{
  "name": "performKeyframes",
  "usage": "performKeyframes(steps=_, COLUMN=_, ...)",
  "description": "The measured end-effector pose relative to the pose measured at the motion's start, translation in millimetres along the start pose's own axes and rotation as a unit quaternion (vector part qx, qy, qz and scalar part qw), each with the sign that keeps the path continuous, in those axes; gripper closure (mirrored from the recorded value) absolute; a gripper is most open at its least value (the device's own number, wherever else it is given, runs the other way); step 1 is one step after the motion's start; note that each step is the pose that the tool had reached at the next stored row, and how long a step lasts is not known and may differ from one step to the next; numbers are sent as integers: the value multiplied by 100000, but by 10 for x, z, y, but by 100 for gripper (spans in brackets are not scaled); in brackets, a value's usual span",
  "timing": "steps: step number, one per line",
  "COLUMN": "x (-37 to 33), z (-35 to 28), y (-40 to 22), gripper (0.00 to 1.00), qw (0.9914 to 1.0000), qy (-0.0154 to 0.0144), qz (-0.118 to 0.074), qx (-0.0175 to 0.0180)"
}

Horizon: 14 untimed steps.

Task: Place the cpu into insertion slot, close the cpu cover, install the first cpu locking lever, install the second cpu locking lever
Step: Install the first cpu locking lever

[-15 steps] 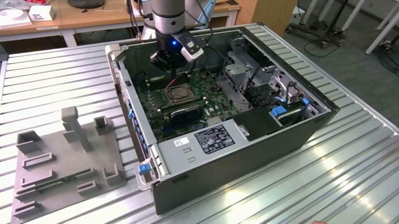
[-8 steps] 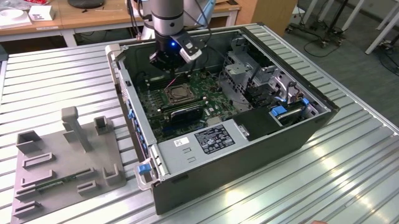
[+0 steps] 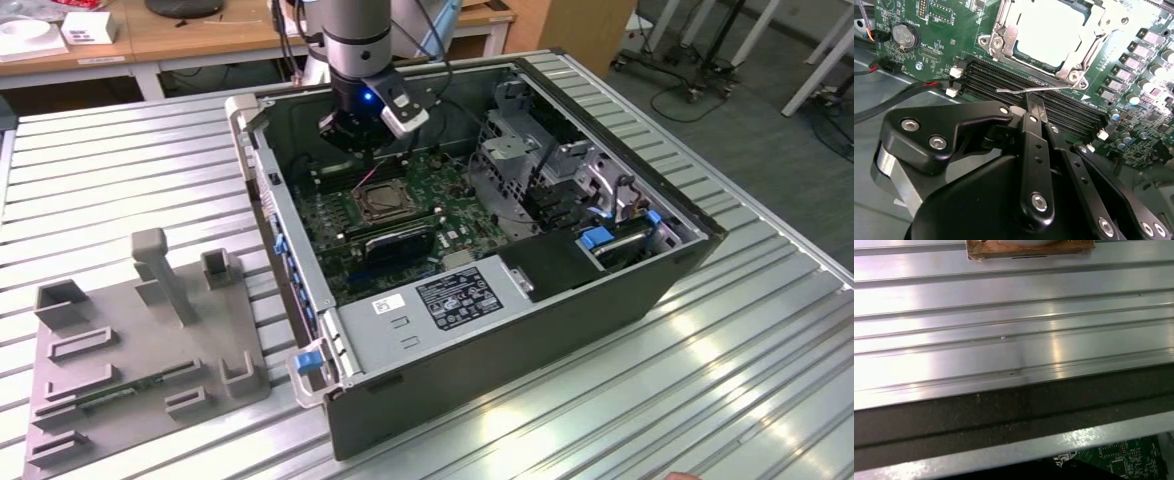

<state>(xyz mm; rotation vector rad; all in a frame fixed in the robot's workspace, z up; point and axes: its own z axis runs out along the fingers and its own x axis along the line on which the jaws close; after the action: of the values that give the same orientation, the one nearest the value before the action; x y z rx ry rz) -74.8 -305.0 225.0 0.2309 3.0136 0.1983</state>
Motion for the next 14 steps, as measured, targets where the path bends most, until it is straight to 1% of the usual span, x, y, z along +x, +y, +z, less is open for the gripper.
performKeyframes(steps=2, x=-1, z=2, y=0, gripper=89, qw=100000, qy=-4, qz=18, qx=-16)
performKeyframes(steps=3, x=-8, z=11, y=0, gripper=89, qw=100000, qy=-11, qz=22, qx=-84)
performKeyframes(steps=7, x=-36, z=56, y=-8, gripper=89, qw=100000, qy=30, qz=40, qx=-250)
performKeyframes(steps=14, x=-63, z=94, y=-48, gripper=89, qw=100000, qy=88, qz=110, qx=-223)
